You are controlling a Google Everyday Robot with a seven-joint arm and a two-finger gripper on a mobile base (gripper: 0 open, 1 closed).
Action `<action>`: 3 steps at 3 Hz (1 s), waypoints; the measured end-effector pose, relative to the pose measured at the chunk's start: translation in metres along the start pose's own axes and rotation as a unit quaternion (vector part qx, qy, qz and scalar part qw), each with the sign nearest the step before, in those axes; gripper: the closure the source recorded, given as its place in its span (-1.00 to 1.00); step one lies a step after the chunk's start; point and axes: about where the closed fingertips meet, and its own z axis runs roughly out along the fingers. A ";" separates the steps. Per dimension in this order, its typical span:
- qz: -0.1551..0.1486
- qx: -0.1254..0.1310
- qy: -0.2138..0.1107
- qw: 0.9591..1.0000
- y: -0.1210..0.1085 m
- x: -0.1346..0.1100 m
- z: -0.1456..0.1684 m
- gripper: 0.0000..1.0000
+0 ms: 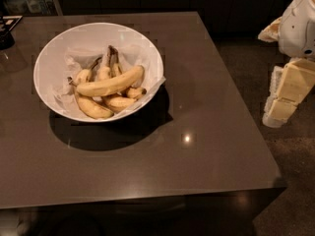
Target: Pick banana from white bowl
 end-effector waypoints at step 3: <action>-0.057 -0.043 -0.007 0.997 -0.018 -0.053 0.018 -1.00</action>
Offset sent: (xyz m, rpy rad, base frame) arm 0.0305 0.0747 -0.0112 -0.0387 0.2092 0.2413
